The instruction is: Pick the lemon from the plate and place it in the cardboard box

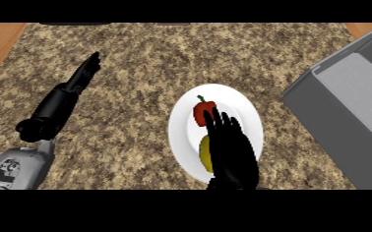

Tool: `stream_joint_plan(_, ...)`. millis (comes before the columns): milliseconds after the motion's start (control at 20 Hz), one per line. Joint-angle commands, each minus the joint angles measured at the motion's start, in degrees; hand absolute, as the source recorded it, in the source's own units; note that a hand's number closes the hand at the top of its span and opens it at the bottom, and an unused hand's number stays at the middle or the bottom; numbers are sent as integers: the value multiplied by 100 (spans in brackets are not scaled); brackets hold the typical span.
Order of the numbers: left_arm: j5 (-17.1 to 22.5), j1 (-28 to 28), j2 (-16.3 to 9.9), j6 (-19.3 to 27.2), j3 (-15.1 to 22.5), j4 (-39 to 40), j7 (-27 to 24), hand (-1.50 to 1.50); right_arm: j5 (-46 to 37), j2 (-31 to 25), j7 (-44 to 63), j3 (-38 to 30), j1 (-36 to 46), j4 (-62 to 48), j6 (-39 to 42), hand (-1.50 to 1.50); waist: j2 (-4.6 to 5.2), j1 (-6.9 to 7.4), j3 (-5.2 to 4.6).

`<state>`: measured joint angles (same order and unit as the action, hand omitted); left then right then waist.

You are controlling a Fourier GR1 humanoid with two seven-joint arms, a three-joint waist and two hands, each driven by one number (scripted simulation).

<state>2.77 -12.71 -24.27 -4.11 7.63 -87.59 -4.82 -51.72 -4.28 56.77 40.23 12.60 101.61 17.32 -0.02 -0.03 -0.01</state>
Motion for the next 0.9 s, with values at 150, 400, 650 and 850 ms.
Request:
stream_joint_plan(150,-211,-44,290,-77,-118,73,58,0,-259,286,177,-386,97,-454,368,-150,3,1,0)
stream_joint_plan(400,-479,140,440,-218,-180,-3,-87,0,-570,142,-360,-395,-405,-643,-151,-150,0,-1,1)
stream_joint_plan(650,-572,-241,568,-353,-355,4,274,0,-529,280,-731,-488,-284,-952,-107,-150,1,1,2)
stream_joint_plan(850,-765,-17,746,-254,-274,316,-278,0,-792,165,-1474,-297,-115,-1425,-701,150,11,4,1)
